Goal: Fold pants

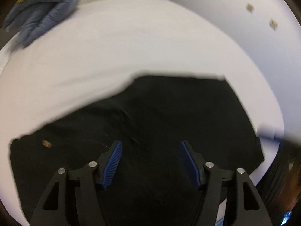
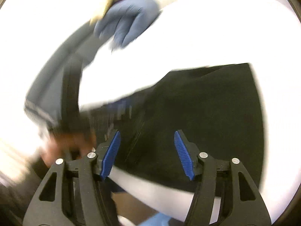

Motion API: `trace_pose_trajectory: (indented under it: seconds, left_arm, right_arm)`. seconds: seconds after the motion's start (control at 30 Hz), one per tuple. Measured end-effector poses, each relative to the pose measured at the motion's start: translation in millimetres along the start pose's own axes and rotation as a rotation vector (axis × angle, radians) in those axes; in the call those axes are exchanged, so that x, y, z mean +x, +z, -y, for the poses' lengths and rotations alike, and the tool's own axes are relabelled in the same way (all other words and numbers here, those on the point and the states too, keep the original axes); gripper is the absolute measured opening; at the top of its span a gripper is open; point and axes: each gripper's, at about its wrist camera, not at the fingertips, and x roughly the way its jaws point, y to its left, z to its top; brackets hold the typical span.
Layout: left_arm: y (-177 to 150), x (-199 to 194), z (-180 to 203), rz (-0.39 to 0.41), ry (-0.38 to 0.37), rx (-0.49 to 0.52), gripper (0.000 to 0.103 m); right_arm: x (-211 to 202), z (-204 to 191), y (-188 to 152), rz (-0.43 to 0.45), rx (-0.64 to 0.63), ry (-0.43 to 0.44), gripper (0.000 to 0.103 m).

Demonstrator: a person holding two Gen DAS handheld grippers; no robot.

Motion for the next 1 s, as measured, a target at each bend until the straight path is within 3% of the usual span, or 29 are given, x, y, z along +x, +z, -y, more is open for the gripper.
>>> trace_pose_trajectory:
  seconds: [0.07,0.13,0.23,0.3,0.37,0.43,0.57,0.73,0.9,1.0]
  left_arm:
    - [-15.3,21.4,14.3,-0.063,0.031,0.022,0.068]
    - [-29.3,23.9,25.2,-0.019,0.098,0.063,0.072]
    - [-36.2,23.8,22.7,-0.013,0.085,-0.003,0.074]
    - [-37.1,24.4,24.1,-0.01,0.09,-0.003,0.075]
    - [-36.3,24.9,24.8,-0.011,0.099,0.001,0.076]
    - [-34.7,25.9,25.0,-0.015,0.098,-0.004,0.076]
    - [-33.2,27.3,24.2,-0.013,0.096,-0.008,0.077]
    - [-37.6,28.9,28.0,-0.009,0.092,-0.011,0.078]
    - [-37.9,27.2,28.3,-0.004,0.09,-0.014,0.078]
    - [-37.6,27.6,27.9,-0.002,0.086,-0.016,0.078]
  right_arm:
    - [-19.1,34.5,20.5,0.013,0.06,0.041,0.058]
    - [-24.2,61.7,44.0,-0.002,0.112,0.086,0.058]
    - [-8.7,89.8,79.4,-0.051,0.153,0.163,0.058]
    - [6.7,109.6,97.9,-0.075,0.169,0.129,0.058]
    - [34.6,127.8,108.9,-0.136,0.201,0.155,0.058]
    - [70.0,147.6,112.4,-0.185,0.223,0.103,0.052]
    - [61.8,150.6,93.4,-0.198,0.205,0.136,0.051]
    - [28.3,137.9,36.2,-0.257,0.147,0.156,0.051]
    - [-4.9,121.5,-13.6,-0.277,0.114,0.131,0.051]
    - [-12.0,104.1,-26.5,-0.295,0.095,0.104,0.051]
